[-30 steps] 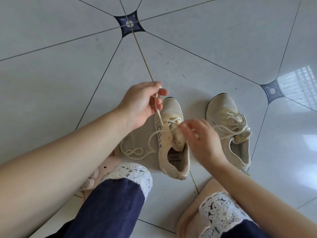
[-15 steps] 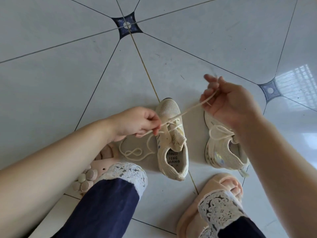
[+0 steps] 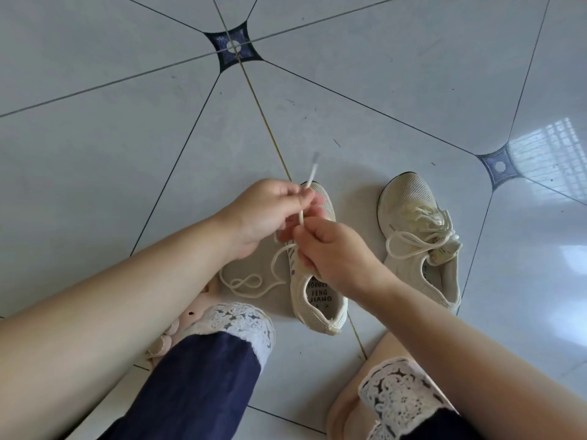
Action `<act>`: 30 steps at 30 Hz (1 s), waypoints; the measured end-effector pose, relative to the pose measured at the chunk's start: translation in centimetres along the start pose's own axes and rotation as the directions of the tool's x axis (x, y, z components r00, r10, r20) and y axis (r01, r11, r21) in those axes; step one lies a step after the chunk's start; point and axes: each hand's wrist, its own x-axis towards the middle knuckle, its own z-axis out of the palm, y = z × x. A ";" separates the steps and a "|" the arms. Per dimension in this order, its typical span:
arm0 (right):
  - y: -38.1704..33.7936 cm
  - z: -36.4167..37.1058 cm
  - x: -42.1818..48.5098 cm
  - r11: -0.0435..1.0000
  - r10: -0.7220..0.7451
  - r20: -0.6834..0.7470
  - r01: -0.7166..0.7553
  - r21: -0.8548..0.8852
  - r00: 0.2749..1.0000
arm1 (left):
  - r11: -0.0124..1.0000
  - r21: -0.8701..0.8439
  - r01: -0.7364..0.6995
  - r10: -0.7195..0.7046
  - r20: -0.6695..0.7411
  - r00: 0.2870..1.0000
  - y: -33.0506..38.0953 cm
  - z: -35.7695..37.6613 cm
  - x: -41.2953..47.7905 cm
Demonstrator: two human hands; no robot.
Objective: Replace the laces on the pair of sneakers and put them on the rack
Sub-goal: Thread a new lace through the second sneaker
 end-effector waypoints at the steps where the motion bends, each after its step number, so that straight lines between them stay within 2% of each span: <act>1: 0.0 0.1 -0.1 0.991 -0.038 -0.006 0.037 -0.130 0.999 | 0.998 -0.067 -0.011 0.010 -0.025 1.000 0.1 0.1 0.0; 3: 0.1 0.2 -0.4 0.936 -0.178 -0.044 0.156 -0.316 0.983 | 0.982 -0.187 -0.038 0.028 -0.055 0.998 0.4 0.0 0.1; 5: 0.6 -0.2 -0.9 0.904 -0.326 -0.159 0.258 -0.341 0.932 | 0.965 -0.254 -0.066 0.048 -0.077 0.996 0.6 -0.2 0.2; 6: 1.0 -0.6 -1.0 0.919 -0.331 -0.245 0.252 -0.303 0.911 | 0.964 -0.253 -0.078 0.058 -0.085 0.995 0.6 -0.2 0.3; 7: 1.5 -1.2 -1.0 0.953 -0.268 -0.322 0.202 -0.224 0.908 | 0.969 -0.233 -0.086 0.065 -0.095 0.993 0.5 -0.1 0.3; 9: 2.8 -2.7 -0.9 0.998 -0.029 -0.384 0.045 0.033 0.923 | 0.974 -0.211 -0.080 0.059 -0.106 0.993 0.0 0.2 0.5; 10: 3.6 -3.4 -0.9 0.994 0.072 -0.384 -0.036 0.101 0.920 | 0.976 -0.207 -0.074 0.054 -0.104 0.993 -0.2 0.5 0.6; 11: 4.3 -3.9 -0.9 0.992 0.127 -0.372 -0.112 0.061 0.920 | 0.981 -0.180 -0.077 0.060 -0.098 0.993 -0.4 0.7 0.6; 13: 5.7 -4.1 -1.0 0.970 0.180 -0.295 -0.219 -0.104 0.938 | 0.993 -0.021 -0.113 0.111 -0.078 0.991 -1.0 1.5 0.8; 15: 6.4 -3.4 -1.0 0.963 0.201 -0.234 -0.236 -0.130 0.951 | 0.974 0.149 -0.171 0.178 -0.033 0.984 -1.9 2.5 0.9; 18: 6.4 -2.4 -0.7 0.964 0.144 -0.241 -0.191 -0.185 0.960 | 0.932 0.308 -0.193 0.202 0.003 0.979 -3.7 3.4 1.2; 21: 6.4 -2.2 -0.6 0.955 0.075 -0.261 -0.145 -0.260 0.962 | 0.945 0.272 -0.182 0.203 -0.052 0.978 -5.1 3.3 1.0; 26: 6.6 -2.1 -1.0 0.963 0.028 -0.289 -0.103 -0.248 0.957 | 0.968 0.128 -0.218 0.235 -0.138 0.962 -5.4 3.2 0.2; 30: 5.9 -1.7 -1.3 0.929 -0.078 -0.322 -0.048 -0.366 0.943 | 0.961 0.189 -0.201 0.234 -0.172 0.957 -5.6 3.2 0.2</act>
